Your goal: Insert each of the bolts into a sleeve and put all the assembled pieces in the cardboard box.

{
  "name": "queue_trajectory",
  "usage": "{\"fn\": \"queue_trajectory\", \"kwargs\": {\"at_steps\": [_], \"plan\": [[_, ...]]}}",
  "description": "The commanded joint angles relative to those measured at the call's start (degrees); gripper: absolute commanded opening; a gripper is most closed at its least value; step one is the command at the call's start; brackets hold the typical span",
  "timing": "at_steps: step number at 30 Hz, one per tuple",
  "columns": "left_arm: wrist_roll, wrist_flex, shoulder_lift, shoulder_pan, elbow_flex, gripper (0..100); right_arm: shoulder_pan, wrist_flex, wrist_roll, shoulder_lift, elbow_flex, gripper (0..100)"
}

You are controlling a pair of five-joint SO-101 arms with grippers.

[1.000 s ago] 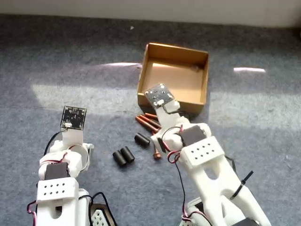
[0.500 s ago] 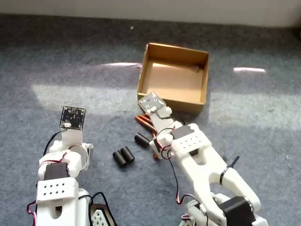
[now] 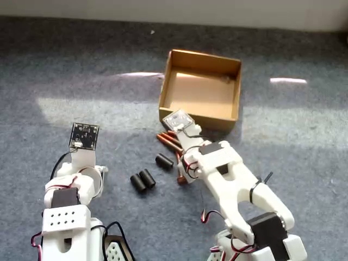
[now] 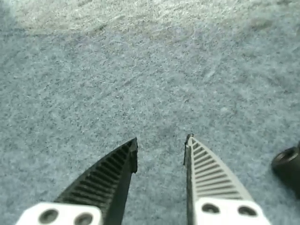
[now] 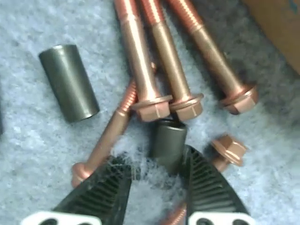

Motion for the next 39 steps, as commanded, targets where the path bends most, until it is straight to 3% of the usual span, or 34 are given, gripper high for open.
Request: {"fn": "queue_trajectory", "kwargs": {"at_steps": [1,6,12,23,30,36,39], "plan": [[0.62,0.18,-0.31,-0.22,-2.33,18,0.84,0.75,0.7,1.27,0.13,0.4],[0.62,0.18,-0.31,-0.22,-2.33,18,1.01,3.82,0.44,-2.42,0.04,0.4],[0.62,0.18,-0.31,-0.22,-2.33,18,1.19,11.82,-1.85,-20.62,0.04,0.4],[0.62,0.18,-0.31,-0.13,-2.51,18,14.29,25.27,-4.92,-50.95,2.33,0.4],[0.7,0.18,-0.31,-0.13,-3.03,18,29.32,20.88,-10.99,-61.85,12.97,0.4],[0.7,0.35,-0.31,-0.04,-7.69,18,32.13,14.55,-15.82,-67.38,21.67,0.4],[0.79,4.4,0.22,2.33,-13.76,18,32.48,14.55,-17.23,-69.58,23.08,0.4]]}}
